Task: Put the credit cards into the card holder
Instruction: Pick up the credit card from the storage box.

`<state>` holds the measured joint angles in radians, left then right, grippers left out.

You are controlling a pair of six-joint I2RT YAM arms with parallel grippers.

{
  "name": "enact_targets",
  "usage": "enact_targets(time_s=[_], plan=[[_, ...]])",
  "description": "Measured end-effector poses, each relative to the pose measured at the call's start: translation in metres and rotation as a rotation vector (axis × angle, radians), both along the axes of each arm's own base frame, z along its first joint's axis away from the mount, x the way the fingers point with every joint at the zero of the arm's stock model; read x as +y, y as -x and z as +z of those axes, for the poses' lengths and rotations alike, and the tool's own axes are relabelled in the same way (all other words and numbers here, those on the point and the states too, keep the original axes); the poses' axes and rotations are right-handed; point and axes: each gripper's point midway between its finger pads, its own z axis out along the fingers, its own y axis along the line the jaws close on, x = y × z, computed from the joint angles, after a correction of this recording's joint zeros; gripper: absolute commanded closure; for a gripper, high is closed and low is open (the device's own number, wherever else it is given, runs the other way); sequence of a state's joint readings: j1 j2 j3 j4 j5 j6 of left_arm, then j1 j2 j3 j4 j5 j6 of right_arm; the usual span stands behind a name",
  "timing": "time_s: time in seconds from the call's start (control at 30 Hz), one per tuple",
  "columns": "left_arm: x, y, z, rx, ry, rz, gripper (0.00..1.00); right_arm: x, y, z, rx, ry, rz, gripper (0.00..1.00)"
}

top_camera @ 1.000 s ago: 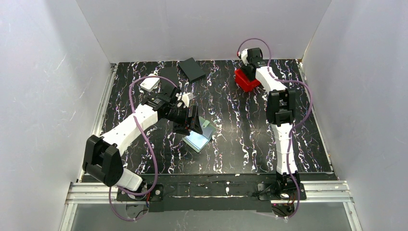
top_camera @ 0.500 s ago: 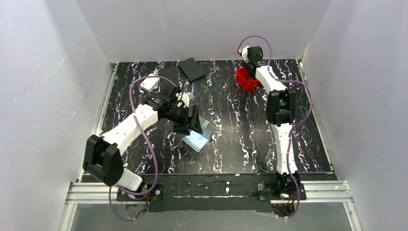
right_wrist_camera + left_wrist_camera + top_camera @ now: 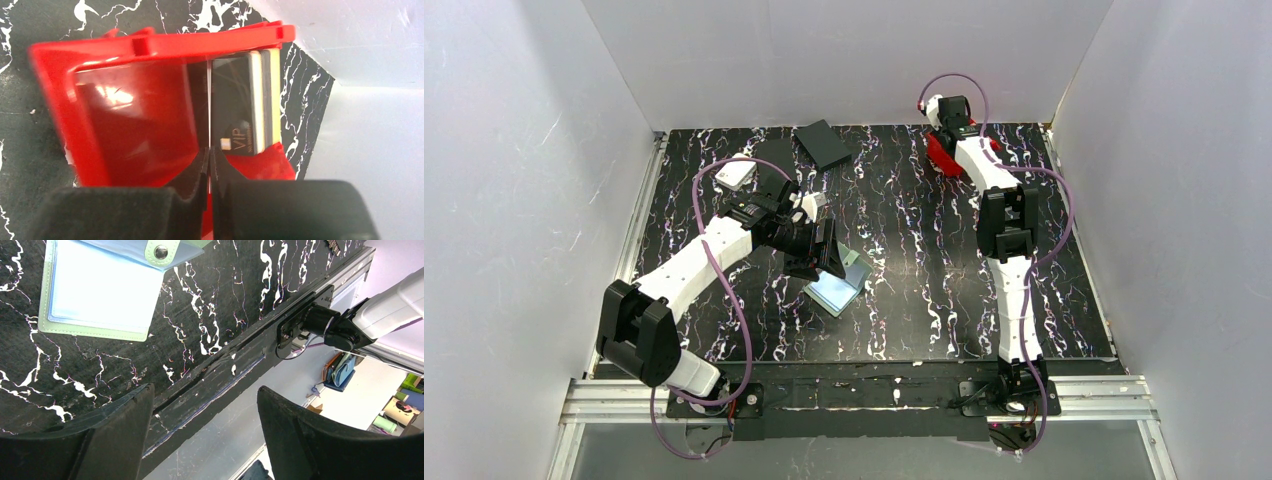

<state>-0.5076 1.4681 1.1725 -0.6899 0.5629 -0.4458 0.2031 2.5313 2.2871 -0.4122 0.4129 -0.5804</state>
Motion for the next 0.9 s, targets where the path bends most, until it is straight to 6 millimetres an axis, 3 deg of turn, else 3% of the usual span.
enact_targets(time_s=[0.13, 0.47, 0.9], plan=[[0.000, 0.000, 0.000, 0.002, 0.002, -0.001, 0.26, -0.001, 0.000, 0.000, -0.001, -0.002, -0.003, 0.99], [-0.002, 0.002, 0.002, 0.012, 0.014, 0.000, 0.26, 0.006, 0.002, 0.000, 0.005, -0.077, -0.004, 0.99], [-0.005, 0.003, 0.005, 0.026, 0.037, 0.000, 0.26, 0.041, 0.021, 0.011, 0.042, -0.416, -0.090, 0.99]])
